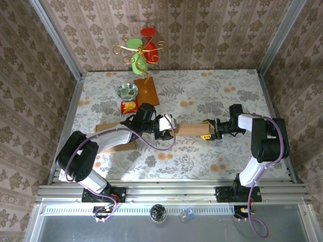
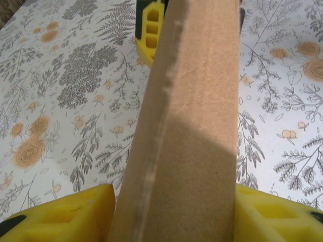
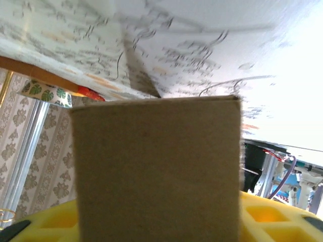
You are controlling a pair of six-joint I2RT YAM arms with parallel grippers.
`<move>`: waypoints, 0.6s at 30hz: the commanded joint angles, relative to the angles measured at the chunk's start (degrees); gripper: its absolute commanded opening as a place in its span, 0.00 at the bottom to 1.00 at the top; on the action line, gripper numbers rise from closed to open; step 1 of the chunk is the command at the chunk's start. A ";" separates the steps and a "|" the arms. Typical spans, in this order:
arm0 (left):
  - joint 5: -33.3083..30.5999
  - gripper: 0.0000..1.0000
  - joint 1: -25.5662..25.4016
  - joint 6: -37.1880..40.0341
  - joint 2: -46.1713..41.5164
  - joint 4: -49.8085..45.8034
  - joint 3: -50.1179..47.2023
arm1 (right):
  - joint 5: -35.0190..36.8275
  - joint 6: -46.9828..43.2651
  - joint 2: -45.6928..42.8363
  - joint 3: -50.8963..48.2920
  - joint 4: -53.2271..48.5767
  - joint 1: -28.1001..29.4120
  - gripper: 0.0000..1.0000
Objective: Fold the paper box
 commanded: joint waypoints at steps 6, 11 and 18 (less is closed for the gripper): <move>5.44 0.52 0.75 -4.35 4.57 -7.80 7.14 | -0.16 -1.83 2.03 2.90 -2.09 -3.13 0.72; 6.34 0.50 0.76 -5.75 5.74 -8.78 8.66 | 2.11 -3.09 0.65 5.17 -4.15 -4.19 0.73; 5.16 0.50 0.78 -7.72 5.76 -8.80 8.52 | 14.89 -2.17 -13.56 5.76 -5.14 -8.08 0.74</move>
